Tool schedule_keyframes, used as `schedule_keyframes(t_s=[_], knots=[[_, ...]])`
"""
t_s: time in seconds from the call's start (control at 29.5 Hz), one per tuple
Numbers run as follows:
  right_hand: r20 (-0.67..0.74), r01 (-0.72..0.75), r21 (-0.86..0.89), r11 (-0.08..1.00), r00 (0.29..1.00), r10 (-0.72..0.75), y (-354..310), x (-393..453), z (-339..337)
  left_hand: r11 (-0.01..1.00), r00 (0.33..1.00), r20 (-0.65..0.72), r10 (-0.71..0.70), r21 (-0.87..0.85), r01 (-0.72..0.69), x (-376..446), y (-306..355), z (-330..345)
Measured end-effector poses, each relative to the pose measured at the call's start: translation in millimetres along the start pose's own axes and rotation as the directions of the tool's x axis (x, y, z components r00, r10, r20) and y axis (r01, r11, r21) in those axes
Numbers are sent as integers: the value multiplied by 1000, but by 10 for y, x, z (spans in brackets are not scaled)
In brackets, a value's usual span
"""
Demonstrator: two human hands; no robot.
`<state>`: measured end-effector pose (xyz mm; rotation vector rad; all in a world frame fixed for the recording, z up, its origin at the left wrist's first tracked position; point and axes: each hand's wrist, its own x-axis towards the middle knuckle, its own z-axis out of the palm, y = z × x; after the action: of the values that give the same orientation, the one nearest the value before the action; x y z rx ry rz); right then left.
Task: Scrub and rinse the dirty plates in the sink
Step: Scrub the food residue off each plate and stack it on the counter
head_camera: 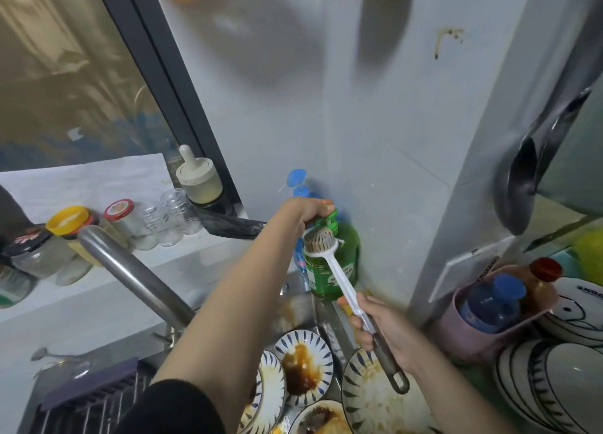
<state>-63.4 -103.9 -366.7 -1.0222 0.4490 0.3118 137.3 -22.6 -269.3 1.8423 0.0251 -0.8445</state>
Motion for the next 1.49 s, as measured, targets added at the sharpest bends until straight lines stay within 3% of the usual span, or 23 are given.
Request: schedule_keyframes(t_s=[0.24, 0.41, 0.58, 0.75, 0.92, 1.15, 1.26, 1.49], knots=[[27, -10, 31, 999, 1000, 10, 2, 66, 10, 998, 998, -40, -44, 46, 45, 168, -31, -50], [37, -2, 29, 1000, 999, 1, 2, 64, 24, 996, 997, 20, -77, 45, 76, 533, -161, -119], [29, -4, 18, 1000, 1000, 4, -19, 27, 55, 997, 999, -20, -41, 69, 42, 136, -19, -40], [13, 2, -23, 1000, 1000, -1, 29, -150, -1, 985, 963, -204, 175, 31, -172, -98, -122, 16], [-70, -42, -94, 995, 997, 36, 232, -335, -83, 947, 840, -467, 277, -15, -321, -363, -473, 189], [-216, -156, -232, 960, 971, 106, 681, -628, 125, 963, 870, -474, 137, -143, -229, -790, -1482, 235], [-266, -237, -286, 929, 951, 160, 934, -644, 293, 981, 881, -473, 21, -159, -109, -933, -2076, 178], [-293, -351, -322, 879, 920, 261, 1447, -578, 545, 962, 810, -525, -261, -214, 171, -1093, -3335, -126]])
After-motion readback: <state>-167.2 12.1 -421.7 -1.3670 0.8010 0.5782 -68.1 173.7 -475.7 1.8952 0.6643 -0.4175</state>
